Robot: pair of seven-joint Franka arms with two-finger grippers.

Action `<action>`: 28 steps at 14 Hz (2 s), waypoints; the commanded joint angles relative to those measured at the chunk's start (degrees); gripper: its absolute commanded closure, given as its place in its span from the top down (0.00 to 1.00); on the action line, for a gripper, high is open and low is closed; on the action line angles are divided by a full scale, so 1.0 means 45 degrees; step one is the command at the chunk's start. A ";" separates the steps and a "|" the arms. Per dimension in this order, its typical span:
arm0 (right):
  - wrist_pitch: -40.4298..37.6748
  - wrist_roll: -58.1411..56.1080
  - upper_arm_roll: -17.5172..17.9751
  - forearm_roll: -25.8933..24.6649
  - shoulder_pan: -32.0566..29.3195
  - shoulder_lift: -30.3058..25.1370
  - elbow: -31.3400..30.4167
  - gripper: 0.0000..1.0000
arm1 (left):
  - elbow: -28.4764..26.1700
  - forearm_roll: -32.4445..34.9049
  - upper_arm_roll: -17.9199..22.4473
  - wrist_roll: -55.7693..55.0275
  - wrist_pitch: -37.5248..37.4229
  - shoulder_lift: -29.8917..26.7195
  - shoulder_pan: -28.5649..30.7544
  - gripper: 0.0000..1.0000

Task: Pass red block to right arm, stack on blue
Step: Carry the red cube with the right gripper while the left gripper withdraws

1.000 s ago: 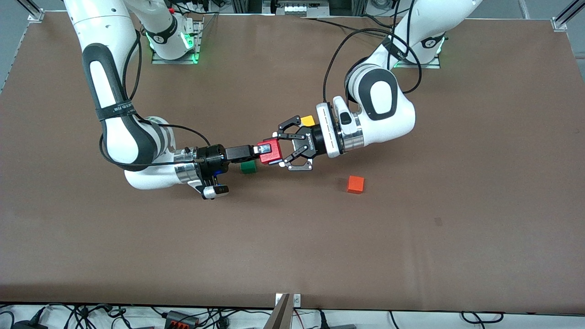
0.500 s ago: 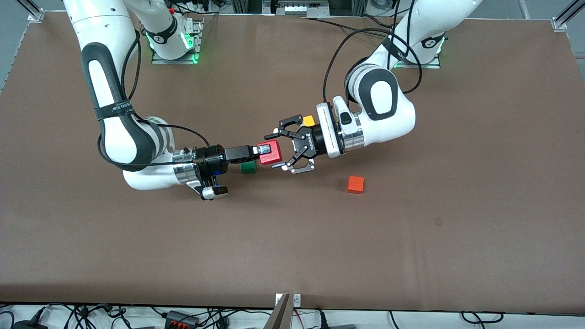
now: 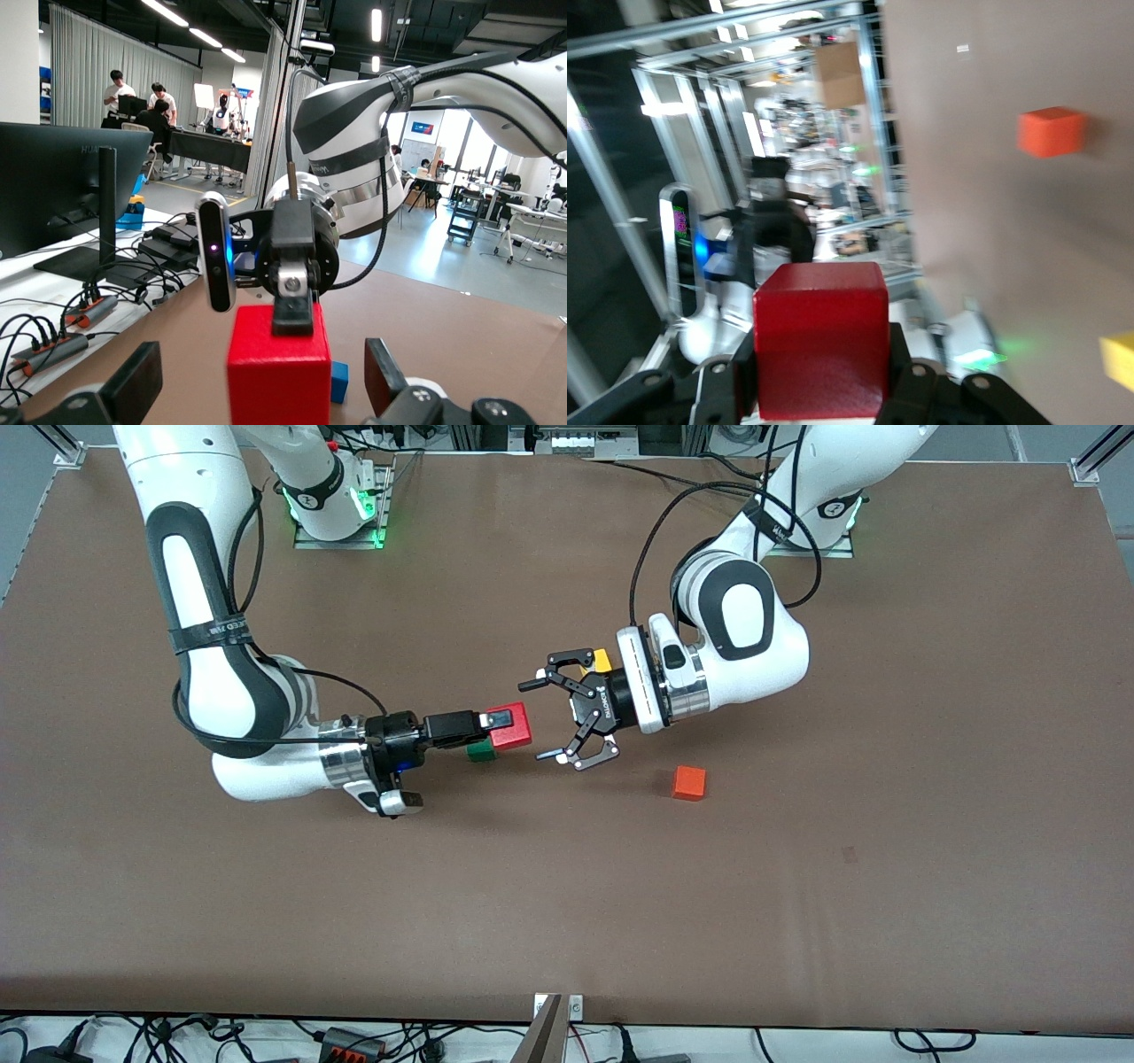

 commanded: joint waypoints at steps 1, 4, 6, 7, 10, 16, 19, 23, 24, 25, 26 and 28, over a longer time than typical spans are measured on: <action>-0.0312 0.0235 -0.0283 -0.2356 -0.0369 -0.0152 0.0604 0.00 | -0.0217 0.0325 -0.0082 0.0461 -0.1387 -0.0095 0.0951 1.00; -0.0391 0.0235 -0.0380 -0.4524 -0.0760 -0.0542 0.0761 0.00 | -0.0140 0.2665 -0.0062 -0.0941 -0.2970 -0.0095 0.1947 1.00; -0.0314 0.0235 -0.0614 -0.7137 -0.0781 -0.0834 0.0781 0.00 | 0.0035 0.4423 -0.0042 -0.2209 -0.3753 -0.0114 0.2553 1.00; -0.0275 0.0196 -0.0867 -0.8523 -0.0781 -0.0855 0.0781 0.00 | 0.0191 0.5360 -0.0023 -0.2757 -0.4221 -0.0115 0.2846 1.00; -0.0138 0.0195 -0.1103 -1.2956 -0.0645 -0.0933 0.0781 0.00 | 0.0796 0.8347 -0.0004 -0.4124 -0.5880 -0.0115 0.3648 1.00; 0.0700 0.0742 -0.1550 -1.7873 -0.0625 -0.1207 0.0120 0.00 | 0.1579 1.3471 0.0016 -0.6646 -0.7797 -0.0154 0.4274 1.00; 0.1696 0.1442 -0.1885 -1.8399 -0.0566 -0.1226 -0.0740 0.00 | 0.1541 1.5771 0.0055 -0.7797 -0.7936 -0.0134 0.4275 1.00; 0.2731 0.3025 -0.1865 -1.8557 -0.0488 -0.1343 -0.1502 0.00 | 0.1482 1.9246 0.0016 -0.9574 -0.8697 -0.0095 0.4196 1.00; 0.3159 0.3260 -0.1865 -1.8557 -0.0294 -0.1537 -0.1910 0.00 | 0.1443 2.0068 0.0035 -1.0081 -0.8775 -0.0095 0.4139 1.00; 0.3724 0.3533 -0.1885 -1.8557 -0.0080 -0.1984 -0.2610 0.00 | 0.1385 2.0927 0.0055 -1.0841 -0.8854 -0.0095 0.4138 1.00; 0.4406 0.4096 -0.1904 -1.8596 0.0309 -0.2414 -0.3410 0.00 | 0.1384 2.1999 0.0055 -1.1931 -0.9164 -0.0114 0.4138 1.00; 0.5056 0.4783 -0.1904 -1.9043 0.0586 -0.2807 -0.4120 0.00 | 0.1520 2.4362 -0.0003 -1.4119 -0.9556 -0.0134 0.4216 1.00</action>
